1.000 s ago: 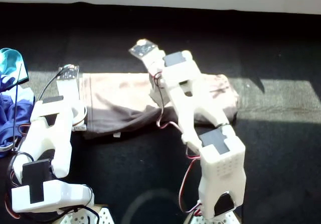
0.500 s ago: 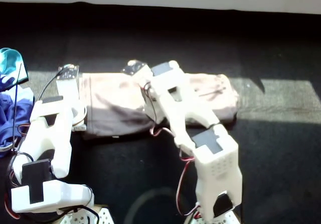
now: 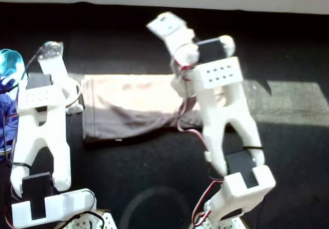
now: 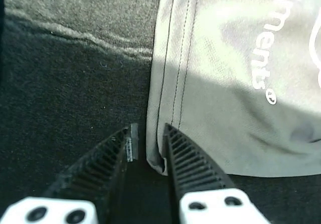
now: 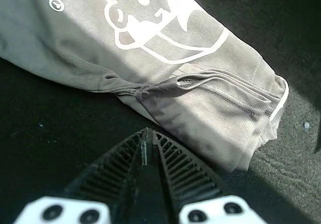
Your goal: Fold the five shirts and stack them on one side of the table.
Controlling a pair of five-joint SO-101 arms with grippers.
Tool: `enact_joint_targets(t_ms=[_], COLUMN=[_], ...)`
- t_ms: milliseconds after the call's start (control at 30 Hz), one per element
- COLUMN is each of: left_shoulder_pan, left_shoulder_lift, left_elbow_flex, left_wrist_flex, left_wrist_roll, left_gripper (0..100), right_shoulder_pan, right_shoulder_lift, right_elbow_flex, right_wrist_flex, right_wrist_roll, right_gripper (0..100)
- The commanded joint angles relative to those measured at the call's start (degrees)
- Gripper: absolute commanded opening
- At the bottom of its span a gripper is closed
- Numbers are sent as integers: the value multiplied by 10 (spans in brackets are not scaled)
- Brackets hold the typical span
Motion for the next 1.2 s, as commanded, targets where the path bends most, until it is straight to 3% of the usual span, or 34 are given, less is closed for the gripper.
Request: enact_joint_targets(t_ms=[0,233,533,733,800,867,1067,1167], left_shoulder_pan=[-1,-5,6,48,50,46,-34,-97], left_shoulder_lift=[60,255,352,387,405,425,465,471], left_elbow_flex=[-57,-146,-204,-264,-294,-323,-420,-483], left_wrist_flex=[-4,-15,-12,82,112,130,197,221], left_wrist_roll=[16,56,61,61,61,61,55,14], left_gripper=[230,216,216,210,145,14,9,9], right_shoulder_pan=[59,107,109,128,152,185,272,299], right_shoulder_lift=[-59,-170,-275,-301,-303,-305,-305,-305], right_elbow_flex=[15,80,175,228,246,264,364,431], right_wrist_flex=[6,6,6,4,-5,-18,-73,-105], right_wrist_roll=[0,1,1,1,1,1,1,1], right_gripper=[5,5,5,5,5,5,5,5])
